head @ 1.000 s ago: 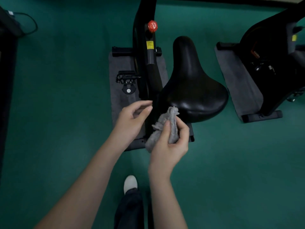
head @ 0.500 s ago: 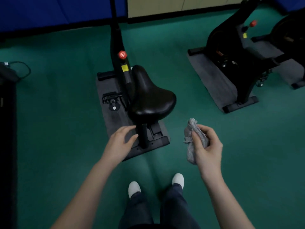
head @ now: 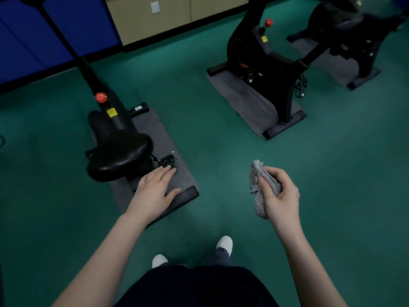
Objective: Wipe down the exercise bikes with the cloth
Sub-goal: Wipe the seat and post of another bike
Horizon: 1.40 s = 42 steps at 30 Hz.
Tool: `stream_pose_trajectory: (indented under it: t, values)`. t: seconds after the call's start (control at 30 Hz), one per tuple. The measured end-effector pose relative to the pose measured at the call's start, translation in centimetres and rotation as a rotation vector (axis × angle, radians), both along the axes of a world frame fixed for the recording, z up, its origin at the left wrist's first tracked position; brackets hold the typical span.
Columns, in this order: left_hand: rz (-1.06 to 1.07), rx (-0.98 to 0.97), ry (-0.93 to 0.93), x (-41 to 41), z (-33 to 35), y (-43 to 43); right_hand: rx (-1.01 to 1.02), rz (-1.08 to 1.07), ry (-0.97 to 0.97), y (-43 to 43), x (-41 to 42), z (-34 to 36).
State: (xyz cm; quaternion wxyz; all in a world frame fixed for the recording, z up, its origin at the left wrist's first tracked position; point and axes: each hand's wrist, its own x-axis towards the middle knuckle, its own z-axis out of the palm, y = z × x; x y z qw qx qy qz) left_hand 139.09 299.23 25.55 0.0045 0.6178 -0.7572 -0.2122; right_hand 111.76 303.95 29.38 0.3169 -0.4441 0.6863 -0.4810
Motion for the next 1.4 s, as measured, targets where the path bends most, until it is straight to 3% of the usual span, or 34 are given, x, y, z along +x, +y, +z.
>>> stream_pose_trajectory:
  t: [0.27, 0.53, 1.07, 1.4]
  values:
    - [-0.191, -0.058, -0.032, -14.8, 1.3, -3.2, 0.036, -0.164, 0.041, 2.6, -13.4, 0.0]
    - [-0.284, -0.032, -0.079, -22.2, 1.0, -7.7, 0.061, -0.255, 0.054, 0.7, -20.8, -0.2]
    - [-0.306, 0.021, -0.099, -37.3, -1.4, -30.9, 0.090, -0.179, 0.157, -21.4, -33.8, 0.7]
    - [-0.386, 0.063, -0.151, -49.5, -1.2, -39.7, 0.128, -0.248, 0.147, -29.1, -45.8, 0.8]
